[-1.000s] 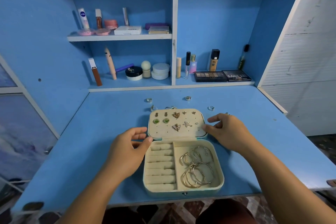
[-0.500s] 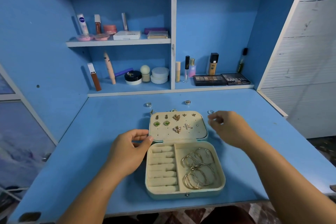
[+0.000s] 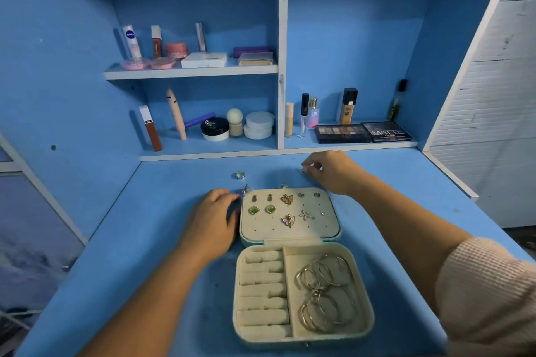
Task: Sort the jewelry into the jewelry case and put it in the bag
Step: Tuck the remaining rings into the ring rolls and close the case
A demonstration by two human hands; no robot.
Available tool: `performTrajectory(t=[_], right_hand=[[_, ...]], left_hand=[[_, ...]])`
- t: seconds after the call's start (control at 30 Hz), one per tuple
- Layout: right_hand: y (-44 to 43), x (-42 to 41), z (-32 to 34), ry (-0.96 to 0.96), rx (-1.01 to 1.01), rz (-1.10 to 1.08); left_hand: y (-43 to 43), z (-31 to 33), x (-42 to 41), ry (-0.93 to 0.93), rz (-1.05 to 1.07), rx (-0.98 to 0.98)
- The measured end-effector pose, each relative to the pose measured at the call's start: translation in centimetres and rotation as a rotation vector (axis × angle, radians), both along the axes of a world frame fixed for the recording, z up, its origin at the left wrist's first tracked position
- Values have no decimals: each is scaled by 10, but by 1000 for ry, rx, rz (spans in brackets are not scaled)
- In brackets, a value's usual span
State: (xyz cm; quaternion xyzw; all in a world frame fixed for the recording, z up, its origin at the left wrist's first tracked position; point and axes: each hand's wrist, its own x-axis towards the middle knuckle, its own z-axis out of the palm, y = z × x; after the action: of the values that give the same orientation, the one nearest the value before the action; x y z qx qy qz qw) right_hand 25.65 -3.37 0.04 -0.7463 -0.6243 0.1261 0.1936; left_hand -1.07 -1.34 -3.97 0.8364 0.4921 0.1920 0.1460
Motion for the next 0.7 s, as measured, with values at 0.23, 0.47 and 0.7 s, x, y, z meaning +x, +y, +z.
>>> performTrajectory(t=[0.23,0.47,0.7], right_hand=[[18,-6,-12,-31,-24,-94],[10,-9,4,0,3,-82],[-53,-18,24,318,59,-47]], left_hand=[[1,-9,-3,36,-3,32],[4,-13,-4,28,-22,73],[57,7,8,-198,110,-128]])
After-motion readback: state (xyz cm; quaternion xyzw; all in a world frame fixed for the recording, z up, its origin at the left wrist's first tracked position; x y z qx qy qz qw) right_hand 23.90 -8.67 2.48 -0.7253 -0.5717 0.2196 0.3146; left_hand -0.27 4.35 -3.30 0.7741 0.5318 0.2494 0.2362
